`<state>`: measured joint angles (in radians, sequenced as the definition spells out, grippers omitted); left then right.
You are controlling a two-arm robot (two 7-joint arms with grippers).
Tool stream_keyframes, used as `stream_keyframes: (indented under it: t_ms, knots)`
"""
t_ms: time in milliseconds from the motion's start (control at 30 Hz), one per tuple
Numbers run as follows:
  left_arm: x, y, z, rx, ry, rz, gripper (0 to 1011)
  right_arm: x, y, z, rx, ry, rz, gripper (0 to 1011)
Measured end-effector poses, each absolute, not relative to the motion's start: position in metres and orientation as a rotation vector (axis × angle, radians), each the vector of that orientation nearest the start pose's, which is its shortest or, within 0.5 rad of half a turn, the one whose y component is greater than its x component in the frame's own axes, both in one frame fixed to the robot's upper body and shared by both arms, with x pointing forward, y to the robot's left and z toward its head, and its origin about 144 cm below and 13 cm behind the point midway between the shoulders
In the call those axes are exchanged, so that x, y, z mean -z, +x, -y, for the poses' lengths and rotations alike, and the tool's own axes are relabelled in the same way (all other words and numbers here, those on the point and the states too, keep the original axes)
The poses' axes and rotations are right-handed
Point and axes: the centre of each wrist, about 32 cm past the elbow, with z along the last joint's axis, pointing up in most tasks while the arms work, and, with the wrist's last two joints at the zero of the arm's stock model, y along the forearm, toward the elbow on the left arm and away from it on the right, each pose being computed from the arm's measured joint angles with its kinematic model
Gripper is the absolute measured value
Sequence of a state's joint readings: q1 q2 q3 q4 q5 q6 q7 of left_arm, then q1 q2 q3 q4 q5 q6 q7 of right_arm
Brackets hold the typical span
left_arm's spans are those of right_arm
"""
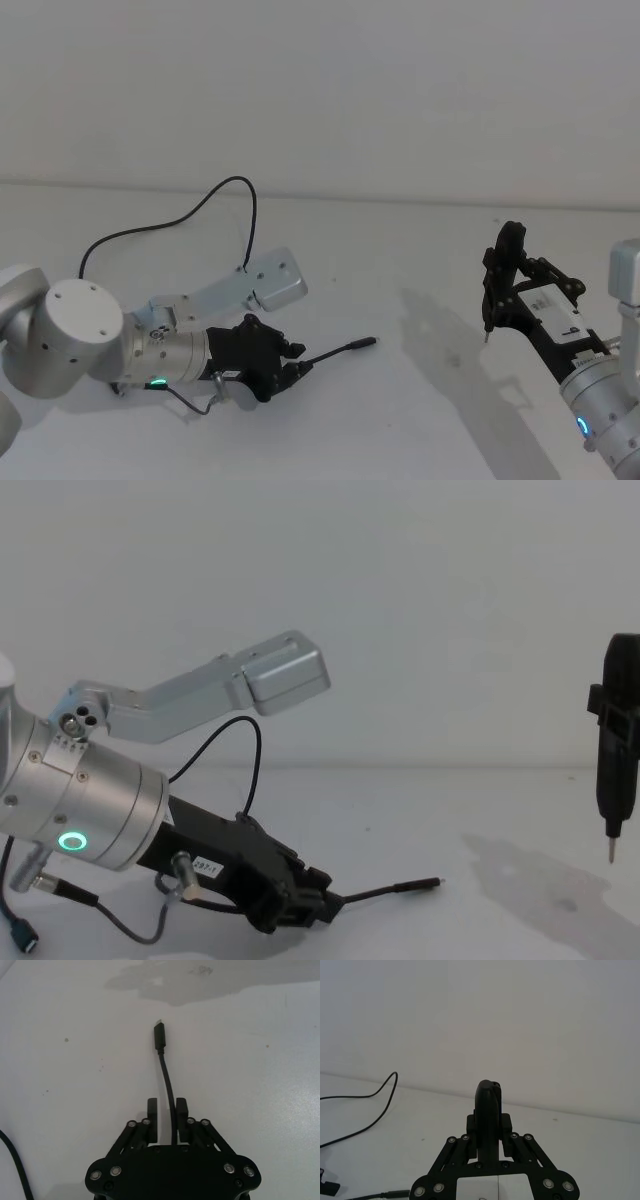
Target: Pick up the data cable with the one hand.
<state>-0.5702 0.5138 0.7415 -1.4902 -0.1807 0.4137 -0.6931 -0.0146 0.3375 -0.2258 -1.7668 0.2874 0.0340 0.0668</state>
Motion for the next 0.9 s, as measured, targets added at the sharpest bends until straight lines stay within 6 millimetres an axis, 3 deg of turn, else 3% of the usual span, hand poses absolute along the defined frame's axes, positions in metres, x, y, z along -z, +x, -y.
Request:
stream_keyframes:
  t_ms: [267, 900]
  knots:
    - [-1.2387, 0.5460, -0.1967, -0.419, 0.639, 0.104, 44, -1.1887, 0.4433, 0.2371, 1.229, 0.026, 0.075, 268]
    - [-1.2399, 0.5444, -0.1961, -0.442, 0.611, 0.133, 43, -1.1920, 0.4452, 0.2366, 1.216, 0.049, 0.087, 268]
